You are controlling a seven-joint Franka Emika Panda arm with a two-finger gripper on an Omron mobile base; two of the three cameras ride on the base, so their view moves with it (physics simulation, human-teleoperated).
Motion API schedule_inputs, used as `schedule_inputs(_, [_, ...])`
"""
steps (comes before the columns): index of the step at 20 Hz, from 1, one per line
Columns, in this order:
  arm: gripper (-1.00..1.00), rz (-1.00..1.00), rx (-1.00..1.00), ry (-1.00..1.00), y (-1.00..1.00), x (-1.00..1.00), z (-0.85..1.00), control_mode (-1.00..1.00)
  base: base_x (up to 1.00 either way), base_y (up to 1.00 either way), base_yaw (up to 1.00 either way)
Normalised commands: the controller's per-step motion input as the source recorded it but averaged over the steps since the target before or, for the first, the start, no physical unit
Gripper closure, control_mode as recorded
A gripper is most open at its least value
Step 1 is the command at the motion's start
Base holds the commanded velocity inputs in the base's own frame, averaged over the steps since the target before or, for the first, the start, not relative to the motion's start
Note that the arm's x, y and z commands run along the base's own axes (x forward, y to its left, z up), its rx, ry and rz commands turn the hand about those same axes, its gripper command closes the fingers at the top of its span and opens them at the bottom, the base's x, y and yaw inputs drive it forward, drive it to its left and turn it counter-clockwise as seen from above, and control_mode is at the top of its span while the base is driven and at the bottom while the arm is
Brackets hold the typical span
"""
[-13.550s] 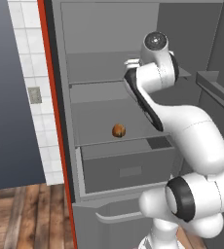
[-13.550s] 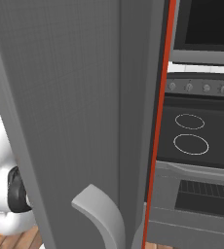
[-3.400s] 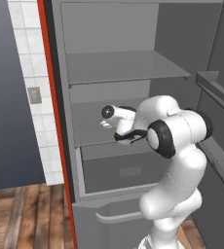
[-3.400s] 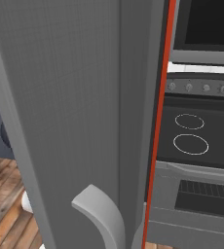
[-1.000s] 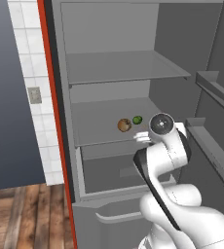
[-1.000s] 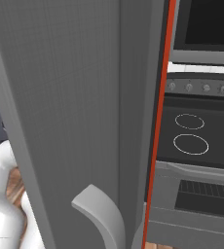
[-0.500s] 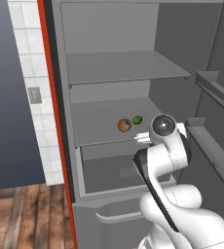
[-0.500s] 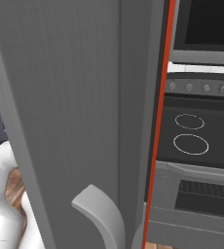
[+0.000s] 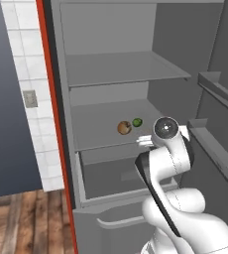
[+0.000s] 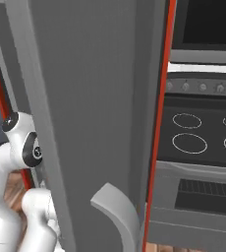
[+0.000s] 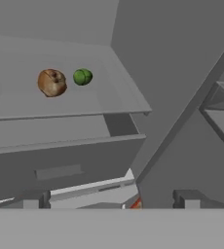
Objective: Move the avocado and bread from the top shelf to the second highest shelf to make space. Then, place the pitcher from the counter on the cleared top shelf.
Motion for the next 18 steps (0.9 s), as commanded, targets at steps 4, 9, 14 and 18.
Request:
schedule_inputs(4, [-1.0, 0.0, 0.0, 0.0, 0.0, 0.0, 0.0, 1.0, -0.01, 0.81, -0.31])
schedule_inputs(9, [-1.0, 0.0, 0.0, 0.0, 0.0, 0.0, 0.0, 1.0, -0.27, 0.86, -0.35])
schedule_inputs(14, [-1.0, 0.0, 0.0, 0.0, 0.0, 0.0, 0.0, 1.0, -0.91, 0.29, -0.48])
schedule_inputs(18, [-1.0, 0.0, 0.0, 0.0, 0.0, 0.0, 0.0, 1.0, -1.0, 0.25, -0.63])
